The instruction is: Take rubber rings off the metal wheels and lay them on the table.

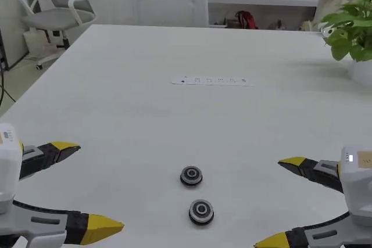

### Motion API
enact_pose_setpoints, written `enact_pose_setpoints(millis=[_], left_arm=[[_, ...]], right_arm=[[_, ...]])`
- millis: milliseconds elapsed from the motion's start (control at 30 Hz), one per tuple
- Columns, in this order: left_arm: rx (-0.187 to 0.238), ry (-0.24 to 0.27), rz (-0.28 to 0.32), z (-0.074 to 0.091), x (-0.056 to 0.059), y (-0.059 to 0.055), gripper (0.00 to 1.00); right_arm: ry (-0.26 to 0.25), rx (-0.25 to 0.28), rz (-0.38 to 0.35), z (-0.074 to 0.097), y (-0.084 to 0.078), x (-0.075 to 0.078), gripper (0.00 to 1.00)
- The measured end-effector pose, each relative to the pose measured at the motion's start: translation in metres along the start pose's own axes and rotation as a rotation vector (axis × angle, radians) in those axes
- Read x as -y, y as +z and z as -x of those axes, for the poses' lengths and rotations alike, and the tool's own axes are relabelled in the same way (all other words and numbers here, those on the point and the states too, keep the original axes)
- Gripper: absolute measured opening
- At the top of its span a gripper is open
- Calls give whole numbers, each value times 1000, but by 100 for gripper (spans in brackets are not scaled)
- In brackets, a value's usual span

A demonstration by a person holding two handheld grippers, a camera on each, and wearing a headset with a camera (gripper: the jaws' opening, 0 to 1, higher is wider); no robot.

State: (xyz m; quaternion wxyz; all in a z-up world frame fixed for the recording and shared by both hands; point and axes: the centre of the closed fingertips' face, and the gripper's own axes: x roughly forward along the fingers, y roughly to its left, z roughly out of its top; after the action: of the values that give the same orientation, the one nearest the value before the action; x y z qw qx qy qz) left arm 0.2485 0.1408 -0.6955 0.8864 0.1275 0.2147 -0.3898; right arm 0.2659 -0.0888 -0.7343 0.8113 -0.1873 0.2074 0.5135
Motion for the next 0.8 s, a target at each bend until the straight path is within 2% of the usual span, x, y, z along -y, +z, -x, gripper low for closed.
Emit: enact_pose_setpoints(millis=[433,800], left_arm=[[-8,-18,-4,-5,8,-3,100],[-5,-16,-2,-5,6,-2,100]], right_arm=[[4,1,-9,0,-3,0,94],[10,1,-12,0,-6,-2,93]])
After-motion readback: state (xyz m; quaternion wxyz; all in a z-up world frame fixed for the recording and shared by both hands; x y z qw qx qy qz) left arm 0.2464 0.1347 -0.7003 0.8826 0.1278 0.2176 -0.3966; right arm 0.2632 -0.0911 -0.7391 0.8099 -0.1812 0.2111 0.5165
